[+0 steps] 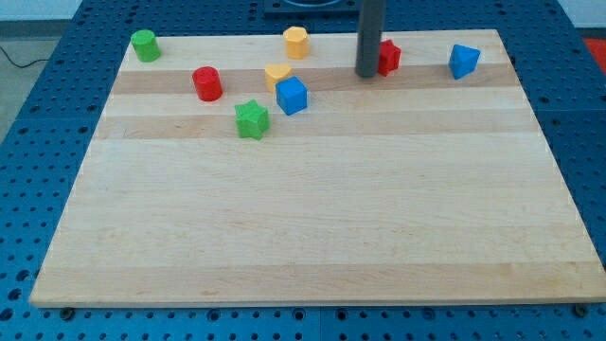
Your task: Move the red star to the top right of the board
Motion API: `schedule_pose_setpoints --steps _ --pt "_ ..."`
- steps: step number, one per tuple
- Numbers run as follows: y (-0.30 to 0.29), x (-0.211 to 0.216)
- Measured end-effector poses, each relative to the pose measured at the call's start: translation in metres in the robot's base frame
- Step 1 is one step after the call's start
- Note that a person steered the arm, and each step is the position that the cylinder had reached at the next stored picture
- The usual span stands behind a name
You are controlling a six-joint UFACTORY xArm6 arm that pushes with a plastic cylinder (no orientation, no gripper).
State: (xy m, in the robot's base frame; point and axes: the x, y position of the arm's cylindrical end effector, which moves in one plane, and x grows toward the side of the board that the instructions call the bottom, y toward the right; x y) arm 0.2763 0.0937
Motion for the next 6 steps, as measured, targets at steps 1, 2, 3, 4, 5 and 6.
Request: schedule_pose_setpoints --steps 1,2,3,4,5,6 --pt "0.037 -0.009" --pt "0.033 -0.009" --pt "-0.01 -0.01" --pt "-0.046 -0.016" --pt "-0.028 -0.049" --pt "0.011 -0.063"
